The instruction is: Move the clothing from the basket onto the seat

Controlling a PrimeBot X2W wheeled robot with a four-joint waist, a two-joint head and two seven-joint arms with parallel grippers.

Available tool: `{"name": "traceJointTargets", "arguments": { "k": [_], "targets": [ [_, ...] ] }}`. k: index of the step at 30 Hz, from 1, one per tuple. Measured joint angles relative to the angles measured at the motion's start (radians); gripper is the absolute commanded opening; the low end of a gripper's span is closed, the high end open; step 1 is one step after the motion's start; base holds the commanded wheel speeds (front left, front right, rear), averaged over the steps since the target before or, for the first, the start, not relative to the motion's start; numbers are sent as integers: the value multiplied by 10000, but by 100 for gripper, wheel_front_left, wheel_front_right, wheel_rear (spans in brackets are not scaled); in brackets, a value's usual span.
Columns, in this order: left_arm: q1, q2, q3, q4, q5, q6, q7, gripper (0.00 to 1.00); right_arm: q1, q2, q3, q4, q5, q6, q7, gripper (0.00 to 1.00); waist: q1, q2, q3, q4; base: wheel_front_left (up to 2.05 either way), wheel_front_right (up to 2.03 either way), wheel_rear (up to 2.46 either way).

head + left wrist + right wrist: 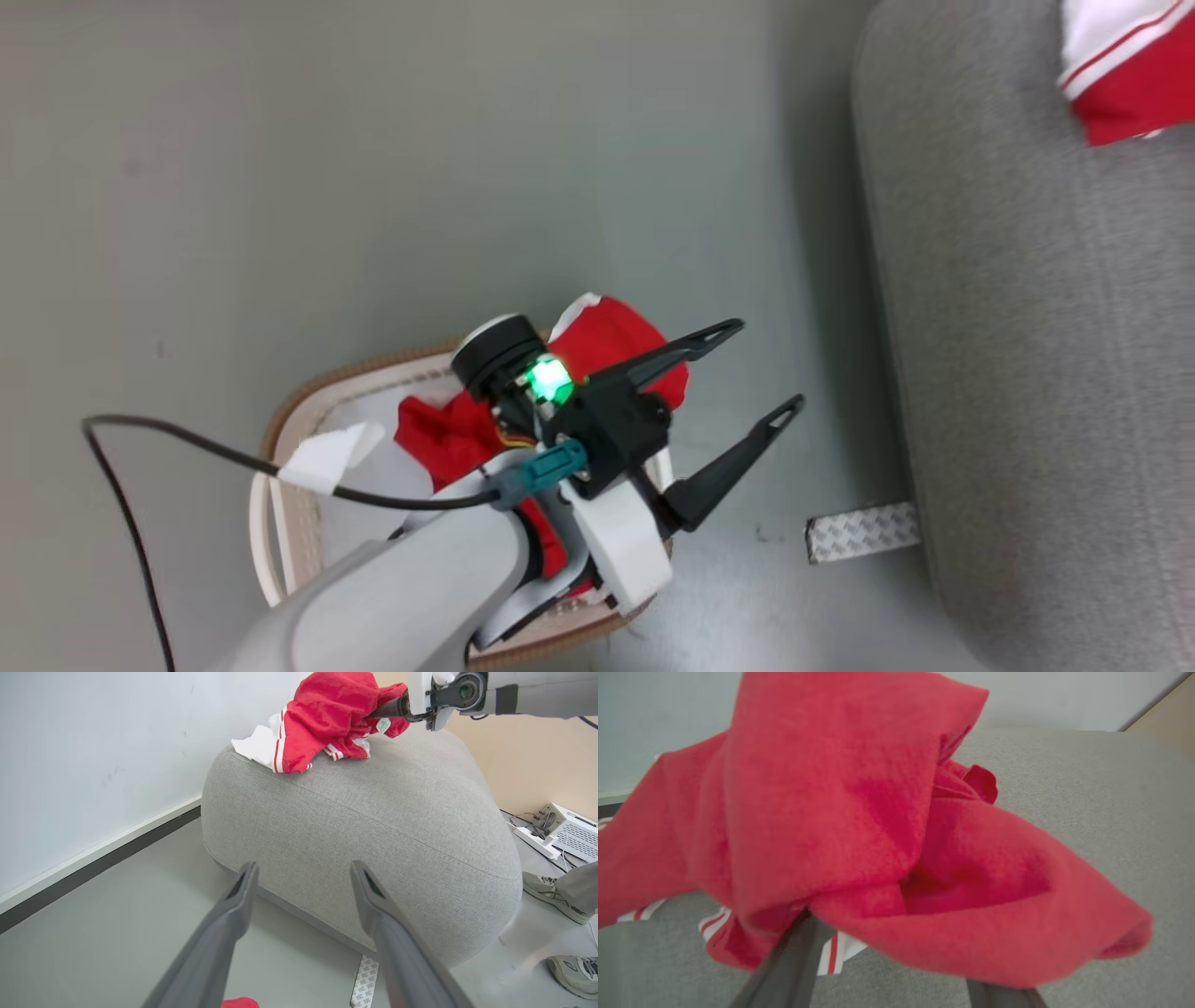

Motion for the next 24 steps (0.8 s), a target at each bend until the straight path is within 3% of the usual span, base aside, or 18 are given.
{"name": "traceJointTargets", "arguments": {
  "k": [6, 14, 19, 24],
  "targets": [
    [518, 48, 88, 276, -265, 209, -314, 100, 189, 134, 1072, 102, -17, 2, 617, 100, 0, 0, -989, -181, 0, 0, 0],
    [1662, 299, 943, 500, -1045, 1174, -1007, 100, 1409, -332, 2011, -911, 230, 2, 353, 100, -3, 1, -2829, -388, 0, 0, 0],
    [2414, 598, 1553, 428, -1436, 1747, -1461, 100, 2072, -825, 2136, -2048, 360, 2, -6, 100, -5, 0, -4008, -407, 0, 0, 0],
    [3032, 1103, 2531, 238, -1927, 2535, -1764, 100, 2568, -648, 1557, -3400, 368, 2, -504, 100, -5, 0, -4912, -238, 0, 0, 0]
  ]
}}
